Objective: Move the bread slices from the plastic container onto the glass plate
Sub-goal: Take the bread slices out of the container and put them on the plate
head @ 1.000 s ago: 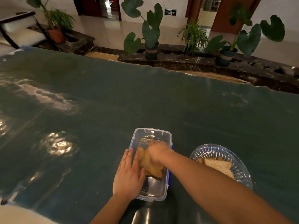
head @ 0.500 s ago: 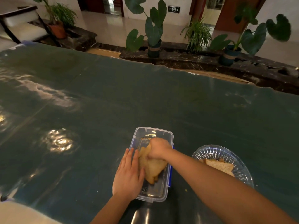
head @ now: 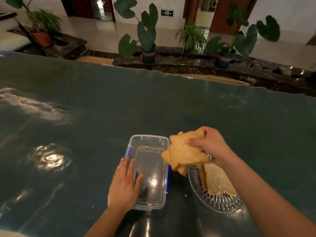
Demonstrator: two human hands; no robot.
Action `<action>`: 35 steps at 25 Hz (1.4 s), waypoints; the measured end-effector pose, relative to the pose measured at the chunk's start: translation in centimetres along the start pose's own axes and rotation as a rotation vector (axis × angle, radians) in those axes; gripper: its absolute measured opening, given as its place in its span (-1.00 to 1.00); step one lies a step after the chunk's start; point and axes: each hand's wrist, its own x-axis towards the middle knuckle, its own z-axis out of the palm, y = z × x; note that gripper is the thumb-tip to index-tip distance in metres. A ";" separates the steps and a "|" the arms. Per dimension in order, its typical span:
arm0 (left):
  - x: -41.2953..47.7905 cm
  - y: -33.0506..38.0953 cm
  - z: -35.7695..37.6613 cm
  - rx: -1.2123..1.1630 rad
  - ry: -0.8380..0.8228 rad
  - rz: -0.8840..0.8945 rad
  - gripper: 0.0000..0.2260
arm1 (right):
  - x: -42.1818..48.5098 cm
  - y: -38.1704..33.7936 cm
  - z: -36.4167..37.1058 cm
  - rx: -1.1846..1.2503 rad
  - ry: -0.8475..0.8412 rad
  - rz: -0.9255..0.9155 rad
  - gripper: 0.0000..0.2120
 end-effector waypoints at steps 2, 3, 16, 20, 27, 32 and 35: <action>0.2 0.0 0.0 0.001 -0.009 -0.005 -0.34 | -0.6 1.2 -3.5 0.095 0.065 0.010 -0.63; 0.2 0.0 0.0 0.004 -0.011 -0.004 -0.34 | -0.7 2.0 -4.9 0.124 0.094 0.016 -0.62; 2.9 -1.2 -1.1 0.036 -0.066 0.074 -0.43 | -0.4 16.8 -7.8 -0.243 0.253 0.198 -0.55; 2.7 -0.2 -1.4 0.055 -0.057 0.103 -0.46 | -0.8 17.7 -8.1 -0.218 0.291 0.191 -0.38; 2.4 9.7 -2.0 -0.073 0.082 0.316 -0.54 | -1.7 19.3 -8.2 -0.090 0.320 0.311 -0.48; 2.1 17.3 2.3 -0.152 -0.171 0.386 -0.58 | -1.9 19.7 -8.4 -0.048 0.271 0.318 -0.58; 3.3 20.2 5.0 -0.245 -0.348 0.170 -0.64 | -1.8 19.8 -8.4 -0.067 0.256 0.309 -0.60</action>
